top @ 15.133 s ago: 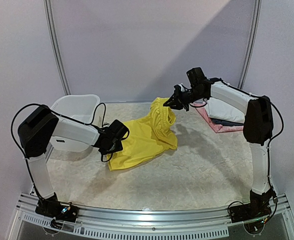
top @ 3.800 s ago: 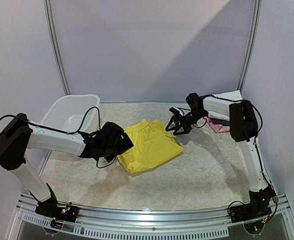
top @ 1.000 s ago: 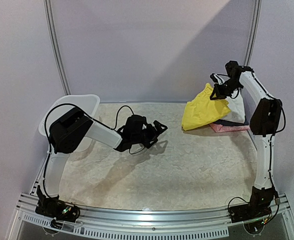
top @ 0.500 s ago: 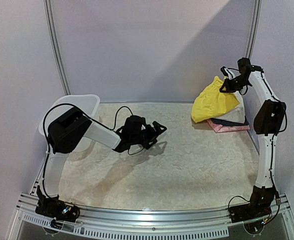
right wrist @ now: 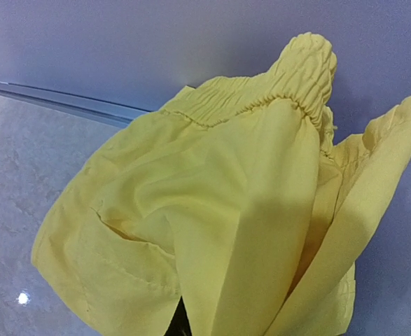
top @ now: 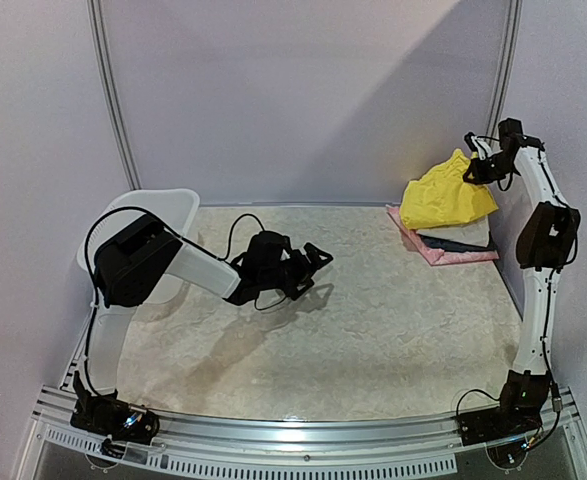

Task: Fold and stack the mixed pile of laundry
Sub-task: Place the square-folded shorts at the corner of the board, then reset both arms

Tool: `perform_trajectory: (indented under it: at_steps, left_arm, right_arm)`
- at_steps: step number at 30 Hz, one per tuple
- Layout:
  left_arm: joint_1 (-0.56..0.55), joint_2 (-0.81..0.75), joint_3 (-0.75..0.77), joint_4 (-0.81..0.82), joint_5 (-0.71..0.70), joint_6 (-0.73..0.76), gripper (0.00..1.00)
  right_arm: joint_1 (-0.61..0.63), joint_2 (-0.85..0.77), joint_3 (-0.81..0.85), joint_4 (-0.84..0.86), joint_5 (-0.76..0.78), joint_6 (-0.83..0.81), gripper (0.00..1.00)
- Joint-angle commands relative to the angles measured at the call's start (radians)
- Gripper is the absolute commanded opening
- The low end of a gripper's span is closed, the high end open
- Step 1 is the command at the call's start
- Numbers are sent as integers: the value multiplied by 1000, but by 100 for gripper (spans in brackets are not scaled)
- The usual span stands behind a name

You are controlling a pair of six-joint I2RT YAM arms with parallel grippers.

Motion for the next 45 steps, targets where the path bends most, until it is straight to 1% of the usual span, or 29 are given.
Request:
perform_trajectory:
  at_steps: [1, 2, 3, 4, 8, 9, 11, 12, 15, 16, 18, 19, 21, 24, 26, 27, 29, 31, 33, 35, 40, 45]
  left_arm:
    - [5, 17, -23, -48, 27, -25, 100]
    - [5, 17, -26, -46, 30, -28, 99]
    - [4, 17, -27, -45, 32, -30, 100]
    - [4, 17, -28, -45, 33, -31, 100]
    - [4, 14, -33, -43, 37, -33, 100]
    - [2, 14, -34, -43, 38, -34, 100]
    - [2, 16, -35, -43, 40, -35, 100]
    - [1, 19, -34, -43, 44, -36, 100]
    - [-1, 28, -32, -34, 55, -46, 100]
    - [-1, 29, -32, -32, 59, -48, 100]
    - [-2, 25, -32, -33, 67, -41, 100]
    - [-2, 20, -33, -37, 70, -29, 99]
    - [-4, 5, -34, -52, 75, -1, 100]
    - [-6, -32, -26, -122, 81, 75, 100]
    - [-10, -60, -5, -219, 74, 151, 99]
    - [-13, -73, 12, -289, 65, 188, 100]
    - [-18, -100, 47, -438, 33, 248, 100]
    - [-19, -124, 58, -508, 16, 286, 100]
    - [-21, -153, 48, -526, 13, 306, 99]
    - [-21, -180, 30, -527, 10, 318, 99]
    - [-21, -224, -12, -515, 8, 332, 100]
    - [-21, -227, -35, -492, 15, 326, 100]
  right_arm:
    - [-5, 67, 22, 69, 160, -87, 11]
    - [-4, 78, 23, 96, 199, -96, 25]
    - [-3, 83, 20, 121, 240, -103, 34]
    - [-2, 89, 19, 146, 280, -116, 35]
    - [4, 96, 18, 261, 462, -144, 30]
    - [3, 88, 18, 279, 484, -141, 29]
    - [4, 72, 11, 304, 511, -121, 29]
    - [4, 56, 2, 313, 518, -111, 34]
    - [6, 13, -37, 309, 507, -85, 59]
    - [8, -16, -55, 295, 483, -79, 64]
    - [14, -73, -123, 274, 431, -71, 67]
    - [21, -128, -167, 265, 413, -72, 69]
    - [48, -214, -280, 255, 347, -84, 69]
    - [111, -349, -481, 243, 229, -123, 69]
    - [173, -419, -601, 231, 241, -170, 69]
    - [229, -431, -636, 225, 255, -200, 69]
    - [288, -439, -679, 215, 278, -234, 68]
    - [327, -420, -681, 203, 311, -241, 68]
    - [354, -381, -654, 186, 343, -240, 68]
    - [372, -322, -621, 177, 382, -240, 69]
    - [406, -205, -555, 193, 551, -267, 69]
    - [420, -148, -522, 232, 680, -273, 68]
